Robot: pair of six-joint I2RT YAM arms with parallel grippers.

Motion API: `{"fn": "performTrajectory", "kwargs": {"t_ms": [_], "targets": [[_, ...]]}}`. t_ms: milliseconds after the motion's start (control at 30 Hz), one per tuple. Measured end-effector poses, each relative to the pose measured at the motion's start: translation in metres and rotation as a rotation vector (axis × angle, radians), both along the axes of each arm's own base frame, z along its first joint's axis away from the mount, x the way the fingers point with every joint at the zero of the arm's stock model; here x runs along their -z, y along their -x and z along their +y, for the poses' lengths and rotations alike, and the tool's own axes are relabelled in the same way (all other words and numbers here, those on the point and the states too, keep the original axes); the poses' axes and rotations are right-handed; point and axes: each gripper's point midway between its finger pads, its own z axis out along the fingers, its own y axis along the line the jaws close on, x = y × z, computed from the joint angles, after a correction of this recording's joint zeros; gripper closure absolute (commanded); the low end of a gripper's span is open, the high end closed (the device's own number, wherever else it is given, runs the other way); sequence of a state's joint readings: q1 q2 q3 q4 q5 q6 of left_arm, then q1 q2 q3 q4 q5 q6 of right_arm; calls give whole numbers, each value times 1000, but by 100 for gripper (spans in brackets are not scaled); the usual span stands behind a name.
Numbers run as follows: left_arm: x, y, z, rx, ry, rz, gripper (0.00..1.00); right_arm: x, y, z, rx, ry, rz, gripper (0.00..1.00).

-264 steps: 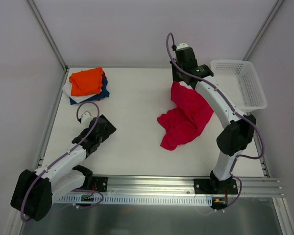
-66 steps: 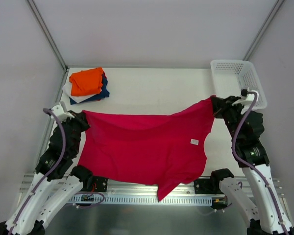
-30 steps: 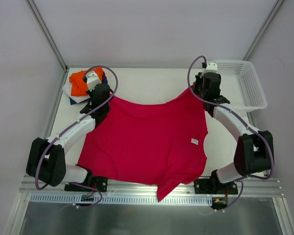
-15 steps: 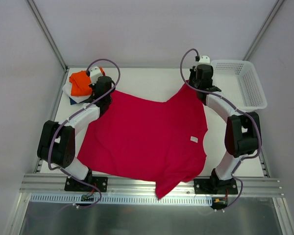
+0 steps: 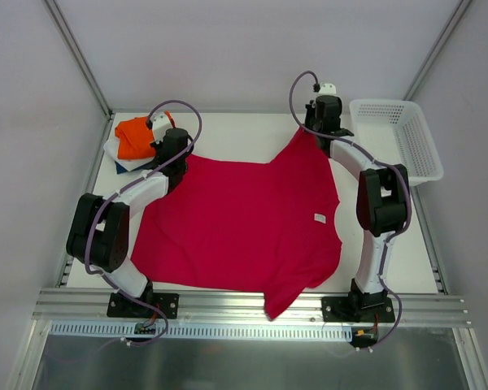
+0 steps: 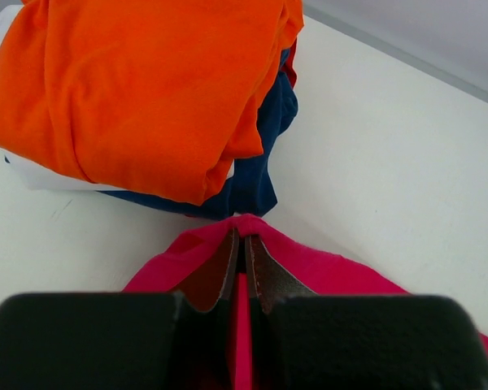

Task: Fold and stack the t-shirts
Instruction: Flatten the tshirt out

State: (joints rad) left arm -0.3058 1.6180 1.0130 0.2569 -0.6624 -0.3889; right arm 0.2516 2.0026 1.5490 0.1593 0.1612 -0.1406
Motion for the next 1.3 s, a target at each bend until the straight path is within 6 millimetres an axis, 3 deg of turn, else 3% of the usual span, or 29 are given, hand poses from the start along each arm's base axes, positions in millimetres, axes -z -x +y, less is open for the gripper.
{"fn": "performTrajectory", "kwargs": {"t_ms": [267,600,667,700,733,800,833,867,1100,1300], "targets": [[1,0,0,-9,14,-4,100,17,-25,5,-11,-1,27,100],[11,8,6,-39,0,21,100,22,-46,6,-14,-6,35,100],[12,8,7,-41,0,22,87,21,-48,5,-14,-7,35,100],[12,9,7,-44,-4,26,73,22,-49,3,-13,-7,38,98],[13,9,8,-46,-5,28,47,24,-50,3,-12,-7,43,83],[13,10,10,-56,-11,31,25,26,-50,1,-8,-9,48,60],[13,10,11,-63,-9,29,7,28,-50,0,-6,-9,54,43],[13,11,11,-63,-16,34,1,29,-50,0,-3,-12,57,41],[9,15,16,-84,-25,34,1,34,-47,-4,1,-1,70,34],[-22,31,21,-84,-2,-26,1,38,-17,-10,11,6,118,34]]}}
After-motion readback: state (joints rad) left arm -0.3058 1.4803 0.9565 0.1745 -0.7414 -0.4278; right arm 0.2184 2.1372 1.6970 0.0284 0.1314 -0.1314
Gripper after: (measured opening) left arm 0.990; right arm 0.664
